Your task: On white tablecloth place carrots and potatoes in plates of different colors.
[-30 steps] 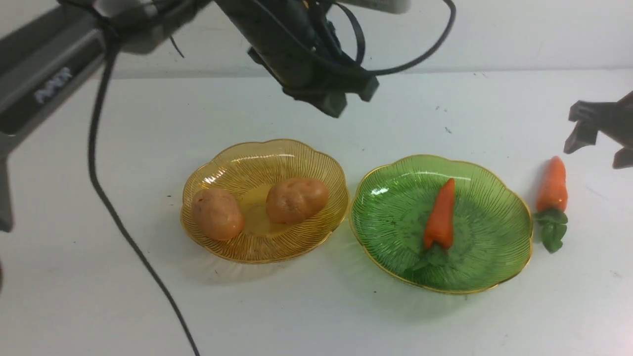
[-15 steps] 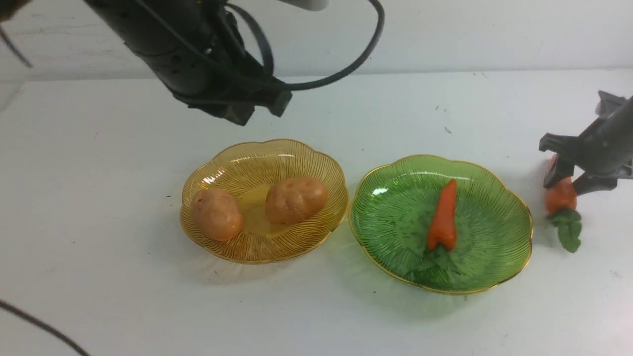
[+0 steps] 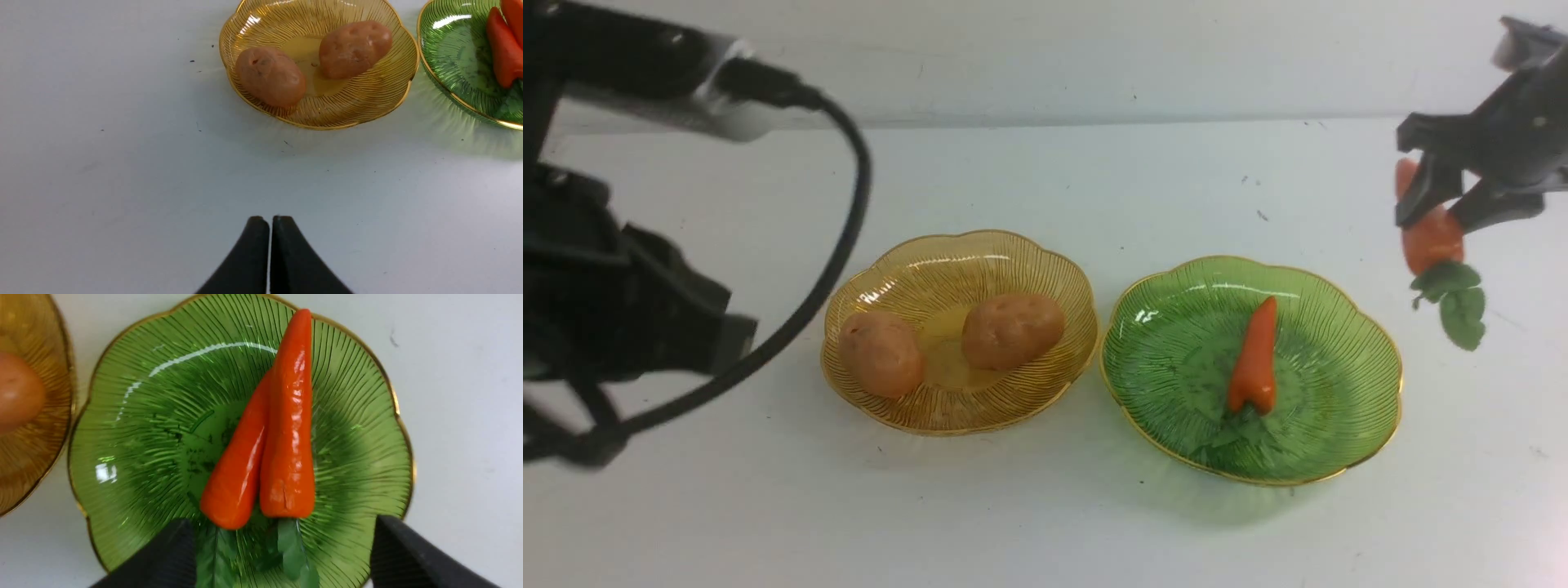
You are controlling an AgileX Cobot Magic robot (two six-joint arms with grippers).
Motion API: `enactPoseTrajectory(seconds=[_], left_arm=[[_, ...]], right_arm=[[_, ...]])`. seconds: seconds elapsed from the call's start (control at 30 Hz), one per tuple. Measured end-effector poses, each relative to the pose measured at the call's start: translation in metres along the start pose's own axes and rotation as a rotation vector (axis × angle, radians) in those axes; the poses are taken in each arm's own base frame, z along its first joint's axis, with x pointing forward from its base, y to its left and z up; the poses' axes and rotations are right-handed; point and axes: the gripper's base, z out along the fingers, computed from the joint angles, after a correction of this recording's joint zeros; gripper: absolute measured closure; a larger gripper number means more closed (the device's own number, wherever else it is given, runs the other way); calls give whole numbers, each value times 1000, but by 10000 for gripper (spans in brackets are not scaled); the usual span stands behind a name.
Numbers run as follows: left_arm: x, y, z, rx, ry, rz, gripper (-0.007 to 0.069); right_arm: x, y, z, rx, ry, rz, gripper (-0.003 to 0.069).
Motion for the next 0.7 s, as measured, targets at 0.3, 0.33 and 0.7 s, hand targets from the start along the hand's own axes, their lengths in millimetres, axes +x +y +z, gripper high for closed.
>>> enactPoseTrajectory(seconds=[0.3, 0.33, 0.7], left_arm=[[-2, 1, 0, -13, -27, -4, 628], [-4, 1, 0, -11, -39, -3, 628], [-7, 2, 0, -27, -80, 14, 628]], right_arm=[[143, -7, -184, 82, -582, -101, 649], [164, -9, -193, 74, -701, -111, 659], [339, -39, -137, -77, -1549, -116, 674]])
